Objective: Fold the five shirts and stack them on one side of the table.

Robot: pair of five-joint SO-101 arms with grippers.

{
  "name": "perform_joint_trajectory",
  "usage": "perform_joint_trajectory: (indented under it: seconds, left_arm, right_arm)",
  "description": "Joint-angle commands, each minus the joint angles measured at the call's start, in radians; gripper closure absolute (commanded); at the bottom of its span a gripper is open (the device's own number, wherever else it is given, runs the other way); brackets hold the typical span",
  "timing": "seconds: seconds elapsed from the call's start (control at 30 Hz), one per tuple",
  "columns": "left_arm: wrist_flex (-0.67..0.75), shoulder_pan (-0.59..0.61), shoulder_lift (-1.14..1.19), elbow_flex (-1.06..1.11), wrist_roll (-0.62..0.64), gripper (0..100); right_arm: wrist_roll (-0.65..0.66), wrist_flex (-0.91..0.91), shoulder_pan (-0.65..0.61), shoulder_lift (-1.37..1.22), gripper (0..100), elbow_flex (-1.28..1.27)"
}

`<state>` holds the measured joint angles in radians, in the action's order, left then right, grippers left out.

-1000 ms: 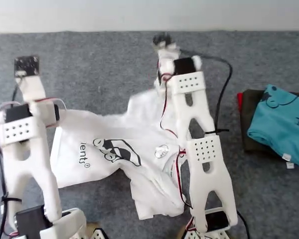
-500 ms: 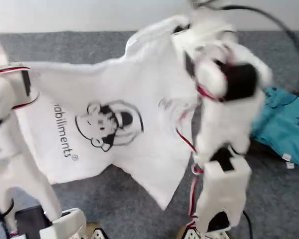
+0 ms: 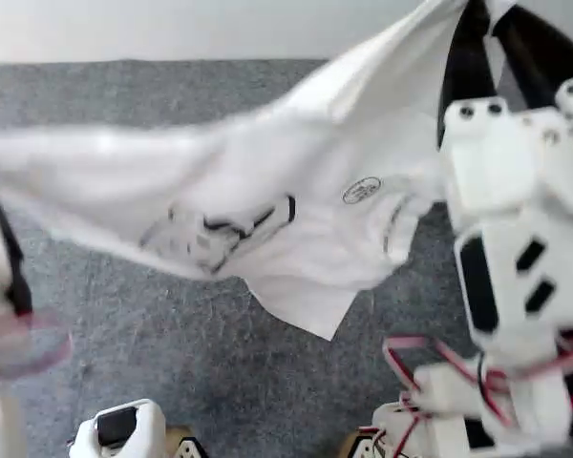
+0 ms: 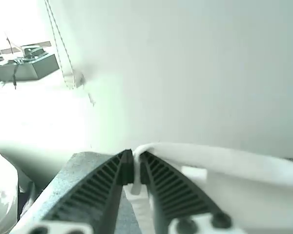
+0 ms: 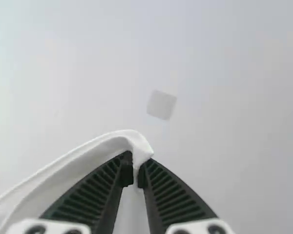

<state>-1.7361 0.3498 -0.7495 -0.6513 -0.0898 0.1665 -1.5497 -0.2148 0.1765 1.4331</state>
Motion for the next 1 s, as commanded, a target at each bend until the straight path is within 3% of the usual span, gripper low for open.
perform_joint_trajectory:
  seconds: [0.0,0.1,0.33,0.97]
  left_arm:
    - [-0.021,0.006,-0.161,0.111,-0.009,96]
    - [-0.021,0.101,-0.275,0.196,-0.009,97]
    - [-0.021,0.304,-0.399,0.249,-0.008,99]
    - [-0.018,0.325,-0.450,0.228,-0.009,99]
  right_arm:
    - [-0.017,0.145,-0.047,0.157,99.1,-0.173]
    - [-0.044,0.223,-0.047,0.236,99.1,-0.304]
    - [-0.055,0.182,-0.050,0.205,99.1,-0.325]
    - [0.029,0.097,-0.050,0.326,99.1,-0.315]
